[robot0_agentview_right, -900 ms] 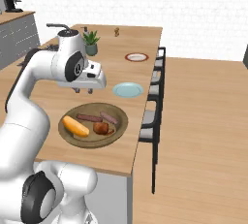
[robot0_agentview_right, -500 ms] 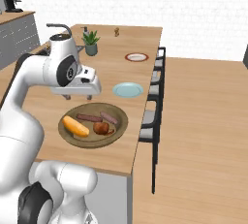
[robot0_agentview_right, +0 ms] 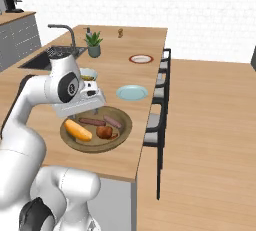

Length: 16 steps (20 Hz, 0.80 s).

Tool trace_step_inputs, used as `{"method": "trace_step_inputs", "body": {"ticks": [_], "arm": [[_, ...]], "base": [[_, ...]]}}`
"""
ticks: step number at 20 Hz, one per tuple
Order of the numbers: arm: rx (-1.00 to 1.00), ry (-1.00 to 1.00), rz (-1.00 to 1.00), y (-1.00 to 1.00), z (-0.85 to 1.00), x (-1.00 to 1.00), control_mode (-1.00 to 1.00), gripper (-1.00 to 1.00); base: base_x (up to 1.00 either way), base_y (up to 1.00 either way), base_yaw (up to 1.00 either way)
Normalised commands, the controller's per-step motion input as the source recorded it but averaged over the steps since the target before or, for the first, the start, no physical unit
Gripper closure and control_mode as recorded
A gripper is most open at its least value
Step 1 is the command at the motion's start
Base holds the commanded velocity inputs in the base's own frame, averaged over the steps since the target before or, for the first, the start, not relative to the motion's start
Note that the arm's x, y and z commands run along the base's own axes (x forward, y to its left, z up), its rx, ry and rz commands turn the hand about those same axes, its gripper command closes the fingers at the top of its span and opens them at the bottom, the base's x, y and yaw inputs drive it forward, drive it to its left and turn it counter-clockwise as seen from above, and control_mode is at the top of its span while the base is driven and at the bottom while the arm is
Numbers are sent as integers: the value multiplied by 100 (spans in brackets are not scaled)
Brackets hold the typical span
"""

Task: Place one bun and one sausage from the bowl on each plate.

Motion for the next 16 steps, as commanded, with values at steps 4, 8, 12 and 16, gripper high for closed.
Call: {"method": "trace_step_inputs", "body": {"ticks": [4, 8, 12, 16], "arm": [[-2, 2, 18, -4, -32, 44, -100, -100], [-8, 6, 3, 4, -48, 78, -100, -100], [-8, 5, 2, 0, -57, 62, -100, -100], [-3, 9, 5, 0, -65, 39, -100, -100]], "base": [[0, 0, 0], [0, 0, 0], [0, 0, 0], [0, 0, 0]]}}
